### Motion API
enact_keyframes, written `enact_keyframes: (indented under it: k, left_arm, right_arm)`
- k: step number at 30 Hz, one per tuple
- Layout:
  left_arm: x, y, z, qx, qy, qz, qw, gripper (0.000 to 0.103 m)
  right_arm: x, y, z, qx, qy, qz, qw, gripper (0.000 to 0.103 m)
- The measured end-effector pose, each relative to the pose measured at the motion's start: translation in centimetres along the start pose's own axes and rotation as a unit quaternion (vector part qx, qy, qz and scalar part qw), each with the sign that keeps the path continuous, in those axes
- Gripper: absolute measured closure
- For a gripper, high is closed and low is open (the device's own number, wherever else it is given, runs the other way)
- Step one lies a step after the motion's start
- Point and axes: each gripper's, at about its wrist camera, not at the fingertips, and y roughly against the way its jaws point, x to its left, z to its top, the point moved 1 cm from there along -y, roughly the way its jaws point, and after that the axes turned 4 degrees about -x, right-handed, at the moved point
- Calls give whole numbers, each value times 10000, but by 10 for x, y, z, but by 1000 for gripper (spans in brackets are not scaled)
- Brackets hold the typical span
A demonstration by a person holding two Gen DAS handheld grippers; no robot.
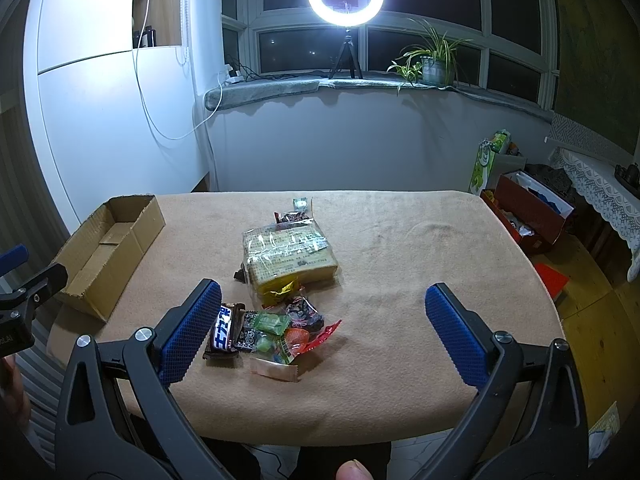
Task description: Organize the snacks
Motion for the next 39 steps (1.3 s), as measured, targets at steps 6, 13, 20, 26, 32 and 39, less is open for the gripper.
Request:
enact_keyframes:
  k: [6, 13, 20, 26, 32, 39]
  left_arm:
    - [0, -1, 1, 28, -21, -8, 10000, 0]
    - [-1, 0, 2, 9, -44, -16, 10000, 0]
    - [-2, 0, 3, 11, -55, -19, 10000, 0]
    - [-3, 0, 3, 19, -51, -14, 10000, 0]
    - [-5, 0, 2, 34, -51, -21, 10000, 0]
    - [-7, -2, -1, 76, -58, -43, 9999, 0]
  right_arm:
    - [0, 0, -1, 2, 0, 2, 10000, 0]
    - [-1, 0, 0, 9, 0, 1, 10000, 0]
    - [0, -1, -2, 18, 2, 0, 10000, 0]
    - [0, -2, -2, 28, -2, 1, 10000, 0]
    - [0, -3, -5, 33, -8, -3, 10000, 0]
    - [-4, -5, -14, 65, -15, 2, 10000, 0]
